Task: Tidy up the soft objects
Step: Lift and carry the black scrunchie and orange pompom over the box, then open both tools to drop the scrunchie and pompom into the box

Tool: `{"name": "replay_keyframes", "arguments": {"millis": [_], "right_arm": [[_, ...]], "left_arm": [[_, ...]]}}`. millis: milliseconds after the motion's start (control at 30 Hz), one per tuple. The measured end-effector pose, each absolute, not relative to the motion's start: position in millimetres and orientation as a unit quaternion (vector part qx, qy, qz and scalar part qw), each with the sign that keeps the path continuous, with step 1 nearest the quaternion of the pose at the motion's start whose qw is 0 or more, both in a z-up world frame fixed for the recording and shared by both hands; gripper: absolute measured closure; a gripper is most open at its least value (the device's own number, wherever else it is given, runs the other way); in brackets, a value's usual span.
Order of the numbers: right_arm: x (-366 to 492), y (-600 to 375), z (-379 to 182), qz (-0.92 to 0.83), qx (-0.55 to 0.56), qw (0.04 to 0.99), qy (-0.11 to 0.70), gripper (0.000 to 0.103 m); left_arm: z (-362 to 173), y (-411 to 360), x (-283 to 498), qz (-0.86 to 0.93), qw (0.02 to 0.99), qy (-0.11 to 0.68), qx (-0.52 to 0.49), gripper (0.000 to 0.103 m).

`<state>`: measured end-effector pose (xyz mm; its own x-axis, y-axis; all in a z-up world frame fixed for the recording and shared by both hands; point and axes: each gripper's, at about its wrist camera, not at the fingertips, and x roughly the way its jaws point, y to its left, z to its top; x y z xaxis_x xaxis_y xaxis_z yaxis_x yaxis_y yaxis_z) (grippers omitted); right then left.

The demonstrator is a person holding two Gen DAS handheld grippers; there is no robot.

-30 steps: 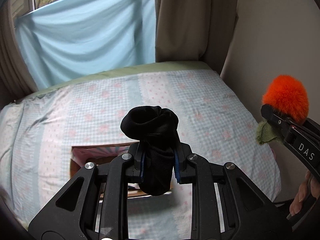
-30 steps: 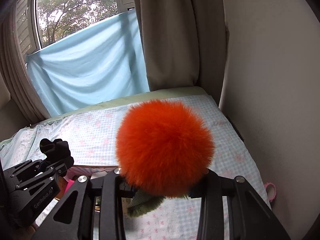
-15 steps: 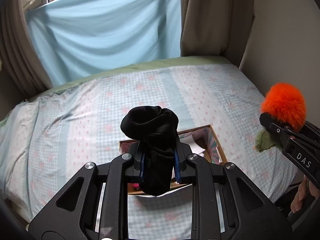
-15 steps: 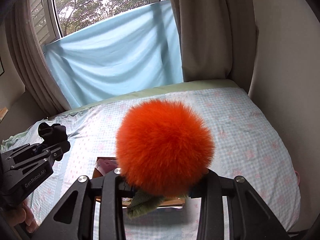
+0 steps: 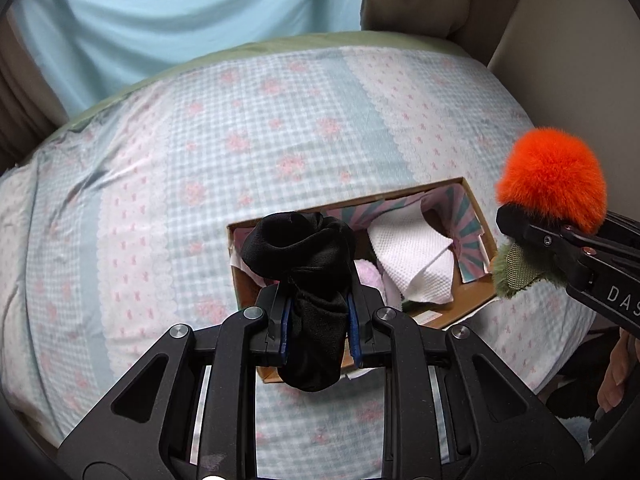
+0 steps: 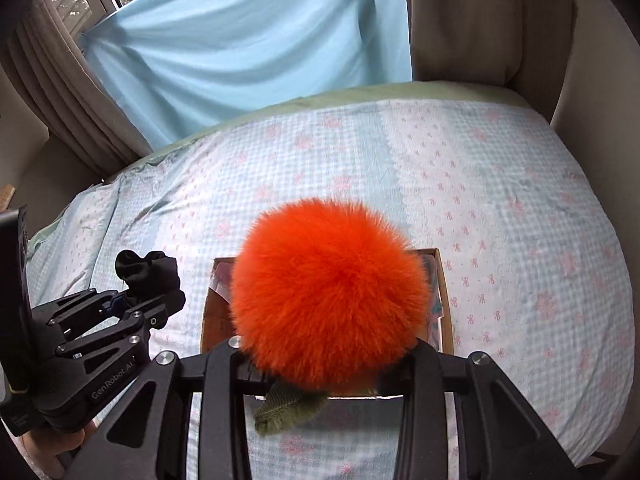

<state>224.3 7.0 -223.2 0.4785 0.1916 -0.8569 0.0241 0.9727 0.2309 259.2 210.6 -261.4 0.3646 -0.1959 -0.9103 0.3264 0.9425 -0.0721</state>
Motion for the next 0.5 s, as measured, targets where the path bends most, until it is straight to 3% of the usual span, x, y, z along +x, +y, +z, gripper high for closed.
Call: {"name": "replay_keyframes", "arguments": {"millis": [500], "right_arm": [[284.5, -8.9, -326.6, 0.002, 0.112, 0.776, 0.621, 0.071]], "left_arm": [[-355.2, 158.2, 319.4, -0.218, 0.765, 0.599, 0.093, 0.084]]}}
